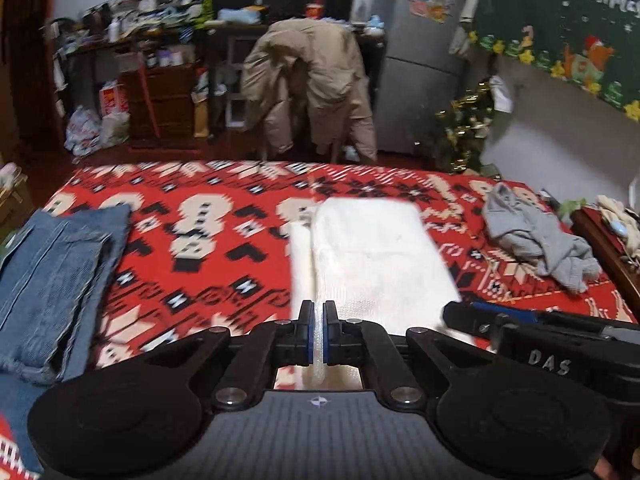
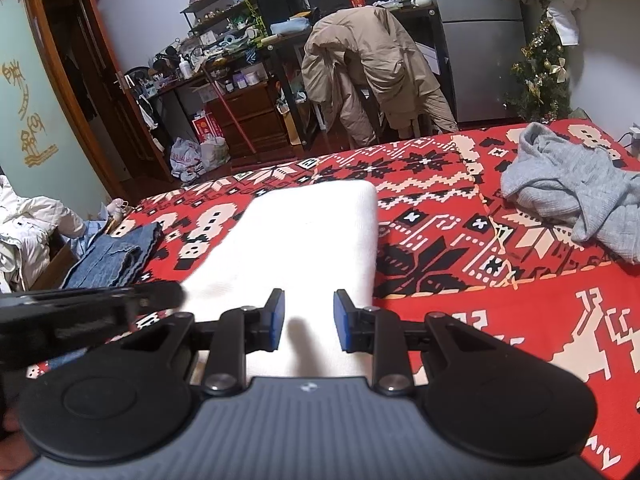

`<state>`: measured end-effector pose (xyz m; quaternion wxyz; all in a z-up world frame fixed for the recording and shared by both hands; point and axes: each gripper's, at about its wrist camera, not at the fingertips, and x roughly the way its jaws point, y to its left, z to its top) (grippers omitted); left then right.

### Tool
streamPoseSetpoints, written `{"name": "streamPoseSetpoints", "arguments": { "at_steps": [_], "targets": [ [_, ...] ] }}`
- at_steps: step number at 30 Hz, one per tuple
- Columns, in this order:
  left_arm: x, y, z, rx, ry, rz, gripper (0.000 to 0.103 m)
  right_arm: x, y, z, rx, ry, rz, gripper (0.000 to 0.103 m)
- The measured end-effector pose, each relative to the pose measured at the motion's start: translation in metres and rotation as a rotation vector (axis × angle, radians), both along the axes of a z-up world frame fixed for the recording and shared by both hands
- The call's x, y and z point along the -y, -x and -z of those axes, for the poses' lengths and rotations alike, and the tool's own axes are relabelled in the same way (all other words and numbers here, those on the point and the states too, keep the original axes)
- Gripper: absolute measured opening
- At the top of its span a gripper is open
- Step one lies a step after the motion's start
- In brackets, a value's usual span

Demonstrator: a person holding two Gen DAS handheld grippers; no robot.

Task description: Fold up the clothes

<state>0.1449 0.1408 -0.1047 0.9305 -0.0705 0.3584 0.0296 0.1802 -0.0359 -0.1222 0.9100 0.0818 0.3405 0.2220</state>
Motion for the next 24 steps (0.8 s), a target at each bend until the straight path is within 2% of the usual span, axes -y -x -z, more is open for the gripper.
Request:
{"name": "streamPoseSetpoints", "arguments": {
  "at_steps": [5,10,12,14,16,18,20,23,24],
  "targets": [
    [-0.011,-0.012,0.021,-0.127,0.057,-0.029,0.004,-0.006,-0.002,0.009,-0.020,0.022,-0.013,0.029],
    [-0.025,-0.011,0.023,-0.162,0.171,-0.030,0.004,-0.009,-0.006,0.028,-0.039,0.070,-0.019,0.029],
    [-0.032,-0.015,0.020,-0.164,0.233,-0.023,0.005,-0.009,-0.006,0.029,-0.035,0.077,-0.021,0.029],
    [-0.039,-0.020,0.018,-0.163,0.297,-0.014,0.010,-0.009,-0.007,0.030,-0.036,0.078,-0.021,0.029],
    [-0.041,-0.032,0.009,-0.118,0.303,-0.004,0.025,-0.009,-0.008,0.030,-0.039,0.077,-0.019,0.029],
    [-0.041,-0.047,0.002,-0.075,0.315,0.017,0.031,-0.008,-0.009,0.029,-0.042,0.075,-0.019,0.030],
    [-0.043,-0.065,-0.001,-0.047,0.328,0.035,0.032,-0.008,-0.010,0.027,-0.045,0.080,-0.019,0.029],
    [-0.047,-0.095,0.004,-0.055,0.302,0.012,0.032,-0.006,-0.017,0.013,-0.009,0.076,-0.026,0.029],
    [-0.051,-0.103,0.008,-0.061,0.327,0.009,0.032,-0.004,-0.022,0.007,0.006,0.063,-0.023,0.029]
  ]
}}
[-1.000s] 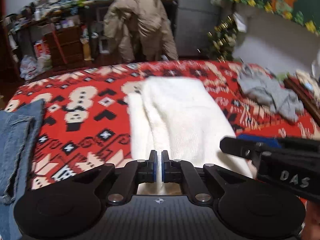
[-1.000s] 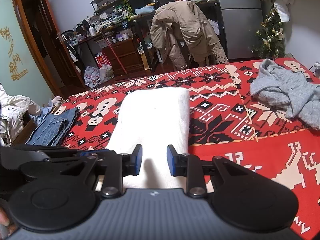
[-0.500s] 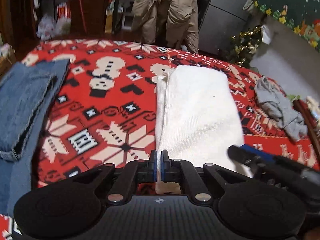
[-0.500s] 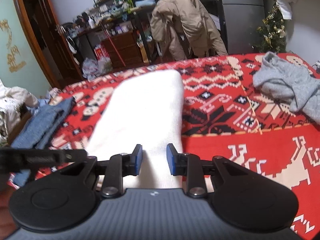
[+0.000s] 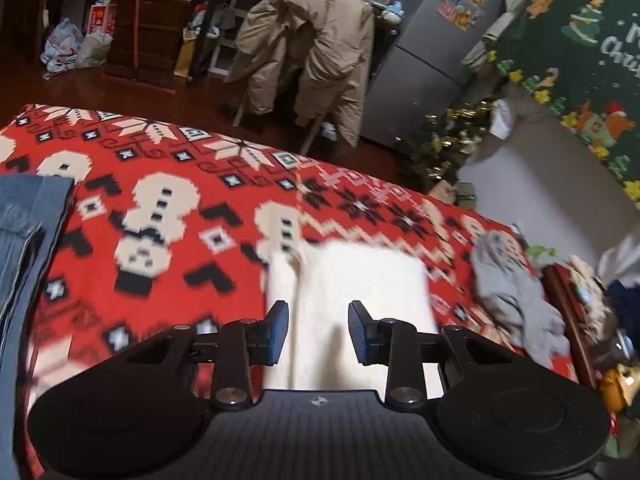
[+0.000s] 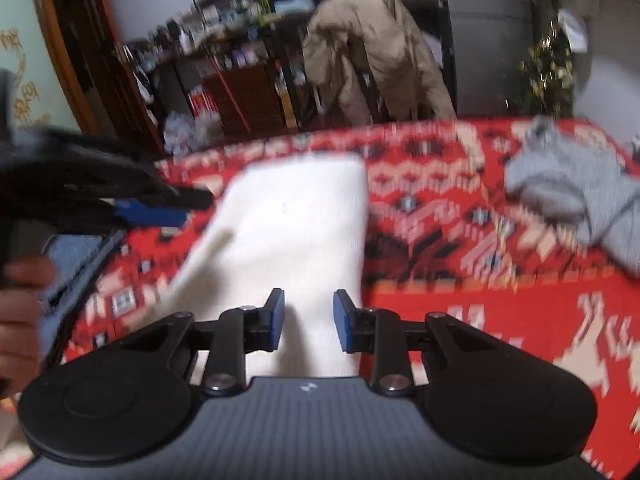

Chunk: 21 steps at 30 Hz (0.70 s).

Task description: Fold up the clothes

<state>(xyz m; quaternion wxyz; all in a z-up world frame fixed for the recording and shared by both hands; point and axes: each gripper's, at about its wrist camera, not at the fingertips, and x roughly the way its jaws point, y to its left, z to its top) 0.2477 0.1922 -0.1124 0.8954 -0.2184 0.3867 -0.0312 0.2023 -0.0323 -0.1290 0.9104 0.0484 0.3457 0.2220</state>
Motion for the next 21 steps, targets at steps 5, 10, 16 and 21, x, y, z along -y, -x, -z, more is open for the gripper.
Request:
{"name": "streamPoseSetpoints", "arguments": {
  "at_steps": [5,10,16,21],
  "targets": [
    [-0.020,-0.021,0.019,-0.022,0.153,0.010,0.035,0.011,-0.051,-0.005,0.010,-0.039,0.040,0.031],
    [-0.022,-0.029,0.033,-0.031,0.237,0.044,0.047,0.024,-0.101,0.018,-0.041,-0.146,0.078,0.031],
    [-0.016,-0.025,0.034,0.009,0.226,-0.061,0.006,0.040,-0.120,0.044,-0.083,-0.298,0.094,0.031],
    [0.013,-0.003,-0.001,0.106,-0.036,-0.112,0.007,0.025,-0.113,0.040,-0.031,-0.220,0.097,0.031]
  ]
}}
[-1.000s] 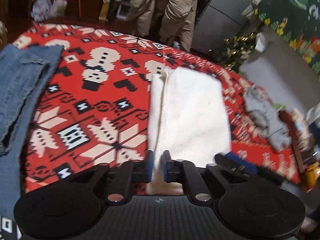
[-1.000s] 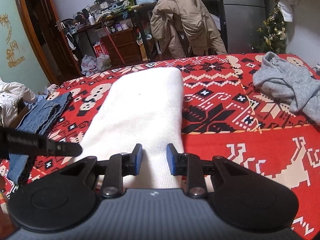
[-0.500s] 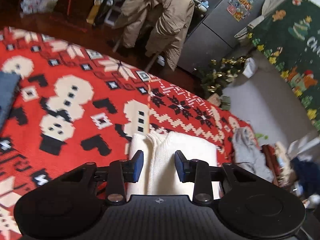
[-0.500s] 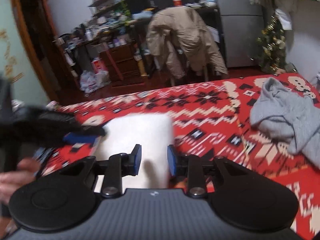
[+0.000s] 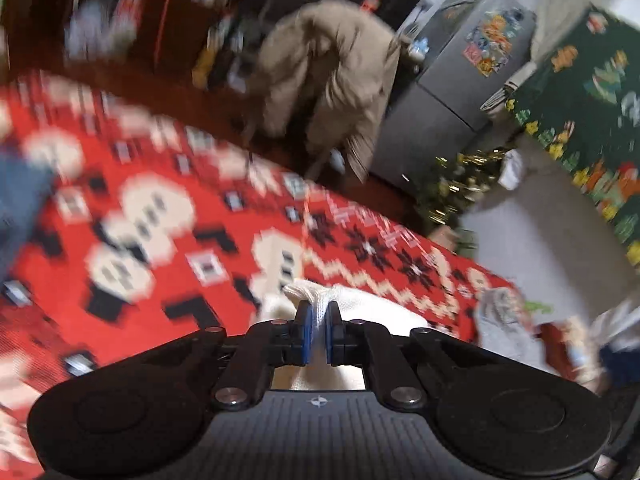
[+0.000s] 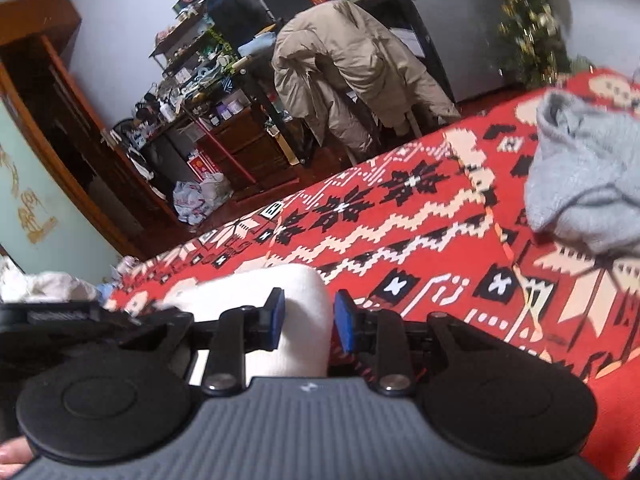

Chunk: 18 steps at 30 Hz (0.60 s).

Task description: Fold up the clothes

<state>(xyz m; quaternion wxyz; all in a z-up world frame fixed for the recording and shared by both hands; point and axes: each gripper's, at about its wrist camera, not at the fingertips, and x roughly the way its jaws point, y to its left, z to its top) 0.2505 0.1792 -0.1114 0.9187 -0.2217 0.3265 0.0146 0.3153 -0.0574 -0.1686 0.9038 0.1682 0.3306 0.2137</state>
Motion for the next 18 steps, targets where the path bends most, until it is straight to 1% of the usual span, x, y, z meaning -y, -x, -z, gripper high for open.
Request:
{"name": "streamPoseSetpoints", "arguments": {
  "at_steps": [2,3,4,5,6,7,8,10,12,13,15,16,17,18],
  "targets": [
    [0.013,0.000,0.001,-0.002,-0.098,0.006,0.007,-0.010,0.007,-0.007,0.045,0.067,0.014,0.031],
    [0.017,-0.004,0.007,-0.023,-0.119,0.010,0.007,-0.014,0.012,-0.012,0.077,0.090,0.027,0.030],
    [0.017,-0.008,0.014,-0.048,-0.117,0.013,0.007,-0.018,0.018,-0.018,0.108,0.114,0.041,0.028],
    [0.014,-0.012,0.021,-0.065,-0.104,0.015,0.008,-0.022,0.021,-0.023,0.130,0.108,0.028,0.023],
    [0.009,-0.014,0.026,-0.072,-0.083,0.013,0.009,-0.026,0.021,-0.027,0.137,0.090,-0.008,0.019],
    [0.003,-0.015,0.027,-0.074,-0.058,0.013,0.010,-0.031,0.020,-0.028,0.138,0.081,-0.047,0.018],
    [-0.002,-0.016,0.028,-0.074,-0.044,0.013,0.010,-0.038,0.018,-0.026,0.137,0.101,-0.068,0.015],
    [-0.007,-0.018,0.031,-0.072,-0.035,0.012,0.010,-0.052,0.011,-0.015,0.127,0.189,-0.074,0.013],
    [-0.006,-0.018,0.034,-0.066,-0.045,0.015,0.010,-0.059,0.003,0.001,0.115,0.268,-0.070,0.013],
    [-0.005,-0.018,0.035,-0.066,-0.052,0.018,0.010,-0.058,0.001,0.007,0.123,0.284,-0.067,0.013],
    [-0.004,-0.019,0.034,-0.068,-0.062,0.023,0.010,-0.052,0.000,0.006,0.103,0.266,-0.050,0.014],
    [-0.006,-0.020,0.033,-0.078,-0.056,0.024,0.016,-0.048,-0.002,0.002,0.089,0.261,-0.033,0.015],
    [-0.010,-0.020,0.031,-0.090,-0.047,0.023,0.021,-0.045,0.001,-0.003,0.086,0.263,-0.013,0.010],
    [-0.014,-0.021,0.030,-0.101,-0.038,0.023,0.031,-0.041,0.006,-0.009,0.090,0.266,0.004,0.009]
  ]
}}
